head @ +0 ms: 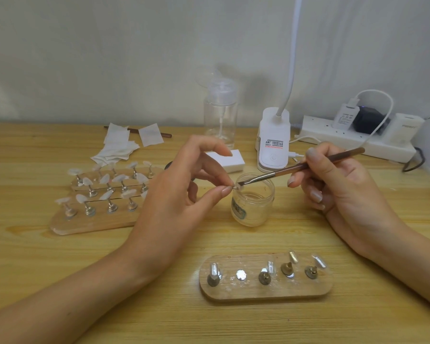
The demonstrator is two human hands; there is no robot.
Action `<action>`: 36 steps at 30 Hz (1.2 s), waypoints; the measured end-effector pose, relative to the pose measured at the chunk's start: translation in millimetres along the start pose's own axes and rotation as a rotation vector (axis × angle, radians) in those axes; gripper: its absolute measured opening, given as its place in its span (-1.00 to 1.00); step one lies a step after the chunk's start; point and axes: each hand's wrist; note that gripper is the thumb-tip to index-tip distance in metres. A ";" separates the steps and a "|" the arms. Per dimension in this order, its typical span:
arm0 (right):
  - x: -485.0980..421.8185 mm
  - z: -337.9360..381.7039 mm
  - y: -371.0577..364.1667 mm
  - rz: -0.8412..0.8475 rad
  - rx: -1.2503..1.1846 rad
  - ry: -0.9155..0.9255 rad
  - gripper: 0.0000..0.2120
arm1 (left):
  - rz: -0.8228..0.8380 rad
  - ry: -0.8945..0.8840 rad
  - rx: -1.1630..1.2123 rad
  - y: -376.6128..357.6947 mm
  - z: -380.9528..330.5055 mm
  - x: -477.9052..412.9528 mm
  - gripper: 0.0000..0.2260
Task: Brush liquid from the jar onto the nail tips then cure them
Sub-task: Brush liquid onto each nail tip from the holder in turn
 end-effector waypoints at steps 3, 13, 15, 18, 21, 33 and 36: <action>-0.7 -0.9 2.5 -0.040 -0.027 -0.018 -0.82 | -0.001 -0.001 -0.005 -0.1 0.1 -0.5 -0.67; 0.2 0.2 2.0 -0.039 -0.021 -0.001 -0.82 | -0.007 -0.008 -0.010 -0.8 -1.2 0.3 -0.71; 0.9 1.4 0.4 -0.018 0.007 0.019 -0.83 | -0.009 -0.005 0.000 -1.0 -1.1 0.3 -0.72; 0.9 1.0 -0.5 -0.040 0.016 -0.003 -0.84 | -0.014 -0.001 0.004 -1.2 -0.7 0.3 -0.73; 1.1 1.3 1.1 -0.067 -0.016 -0.004 -0.84 | -0.018 0.014 0.022 -1.7 -0.4 0.2 -0.73; 3.4 2.8 -1.4 -0.046 0.027 0.022 -0.85 | -0.008 0.033 0.047 -1.1 1.6 -0.2 -0.74; 1.7 1.1 -0.5 -0.080 0.030 -0.007 -0.83 | -0.007 0.047 0.075 -0.9 2.0 -0.4 -0.74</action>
Point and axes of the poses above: each hand's wrist, its own x-axis away from the middle knuckle, its own y-axis out of the back of the hand, z = x × y, and after that the axes turned 15 degrees about x, right-handed
